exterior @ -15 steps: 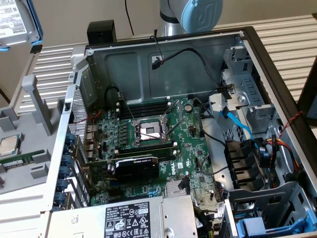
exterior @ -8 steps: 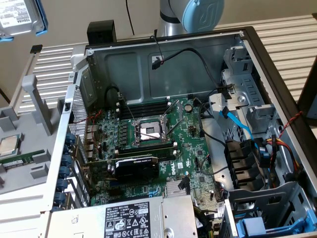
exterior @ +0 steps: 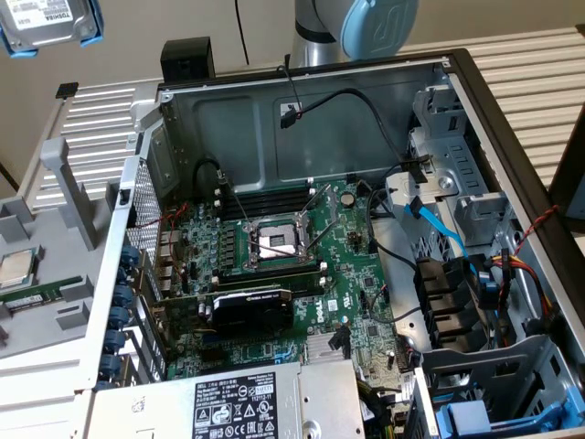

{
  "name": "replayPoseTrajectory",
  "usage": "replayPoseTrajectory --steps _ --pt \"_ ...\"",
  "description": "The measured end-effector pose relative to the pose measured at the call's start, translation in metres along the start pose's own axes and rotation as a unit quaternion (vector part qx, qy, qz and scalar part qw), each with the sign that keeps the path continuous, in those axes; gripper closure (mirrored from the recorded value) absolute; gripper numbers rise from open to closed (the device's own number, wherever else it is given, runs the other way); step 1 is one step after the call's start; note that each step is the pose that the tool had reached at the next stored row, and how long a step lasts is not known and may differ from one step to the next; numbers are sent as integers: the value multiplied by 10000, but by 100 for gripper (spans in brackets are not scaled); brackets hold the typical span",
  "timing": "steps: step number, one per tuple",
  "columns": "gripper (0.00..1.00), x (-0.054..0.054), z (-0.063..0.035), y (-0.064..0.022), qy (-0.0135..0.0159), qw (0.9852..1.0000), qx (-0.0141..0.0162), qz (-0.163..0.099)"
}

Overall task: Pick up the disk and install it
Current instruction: 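Pick up the disk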

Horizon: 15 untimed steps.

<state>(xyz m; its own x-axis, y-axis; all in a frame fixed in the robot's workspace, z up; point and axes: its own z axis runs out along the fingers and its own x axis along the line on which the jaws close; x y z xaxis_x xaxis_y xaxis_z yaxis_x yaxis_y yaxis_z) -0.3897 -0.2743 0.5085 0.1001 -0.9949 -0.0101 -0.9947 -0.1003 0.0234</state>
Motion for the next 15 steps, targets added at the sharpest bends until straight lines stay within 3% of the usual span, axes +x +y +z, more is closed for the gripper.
replayPoseTrajectory --steps 15 --pt "63 342 -245 -540 0 10000 -1 0"
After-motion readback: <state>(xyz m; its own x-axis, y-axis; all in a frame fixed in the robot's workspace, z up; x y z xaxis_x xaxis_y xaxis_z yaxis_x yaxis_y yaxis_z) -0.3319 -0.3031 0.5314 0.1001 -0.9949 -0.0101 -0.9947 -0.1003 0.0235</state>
